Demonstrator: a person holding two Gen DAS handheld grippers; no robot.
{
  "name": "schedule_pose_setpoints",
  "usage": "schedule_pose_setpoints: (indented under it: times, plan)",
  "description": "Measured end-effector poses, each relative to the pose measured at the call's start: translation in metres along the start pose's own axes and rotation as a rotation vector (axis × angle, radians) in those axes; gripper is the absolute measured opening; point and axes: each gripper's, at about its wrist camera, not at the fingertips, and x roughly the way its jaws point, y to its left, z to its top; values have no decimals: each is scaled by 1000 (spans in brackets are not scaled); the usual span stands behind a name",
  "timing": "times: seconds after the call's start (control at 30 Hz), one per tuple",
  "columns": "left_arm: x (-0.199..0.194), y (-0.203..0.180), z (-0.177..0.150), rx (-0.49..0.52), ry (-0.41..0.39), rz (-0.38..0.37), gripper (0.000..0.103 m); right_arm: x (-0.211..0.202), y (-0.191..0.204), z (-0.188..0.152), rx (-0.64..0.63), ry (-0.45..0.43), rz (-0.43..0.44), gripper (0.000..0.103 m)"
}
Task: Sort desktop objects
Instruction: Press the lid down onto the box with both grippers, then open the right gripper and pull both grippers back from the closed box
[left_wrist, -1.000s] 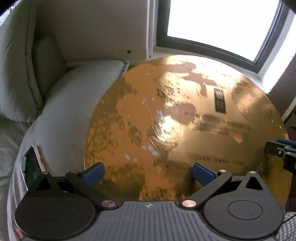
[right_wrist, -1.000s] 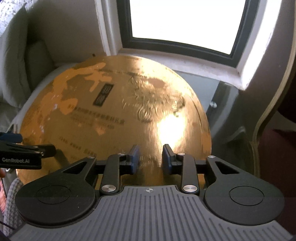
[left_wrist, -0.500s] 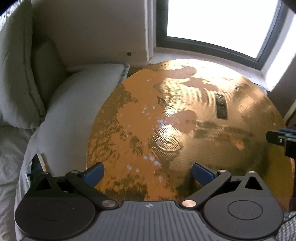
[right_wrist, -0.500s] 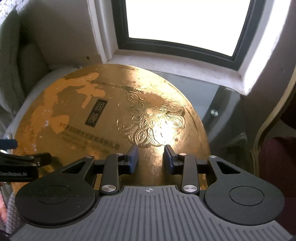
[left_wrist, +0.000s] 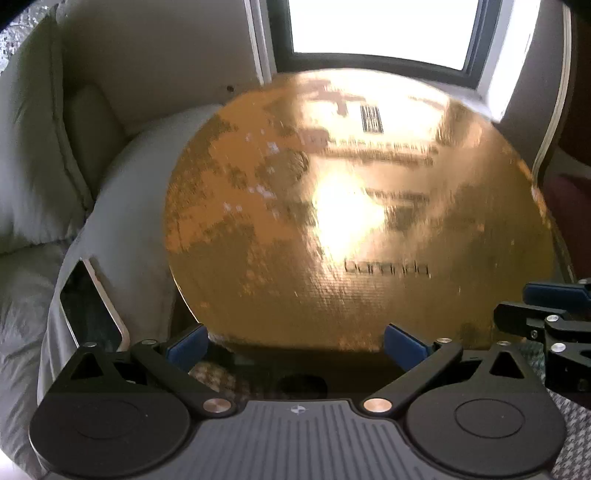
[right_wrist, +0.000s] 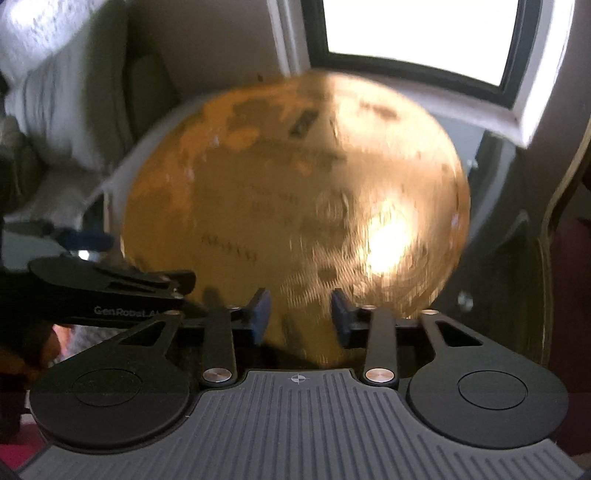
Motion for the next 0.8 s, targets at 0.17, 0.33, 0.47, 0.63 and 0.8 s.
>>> schedule_pose_setpoints:
  times: [0.17,0.33,0.47,0.63,0.8]
  plan:
    - [-6,-5,-5,20,12,18,102,5,-1,-12,5,38,-35,35]
    - [-11,-9,-9,22,-2,27,102,-7,-3,-18,0,2,-41,35]
    - [-6,-11,-13,42,23,46,102,-7,-6,-20,16,2,-48,35]
    - [-15,-13,-13,40,-5,27,102,-8,-10,-22,35,3,-57,38]
    - [-16,-14,-7,18,-75,0,102,-5,-15,-21,61,-6,-70,39]
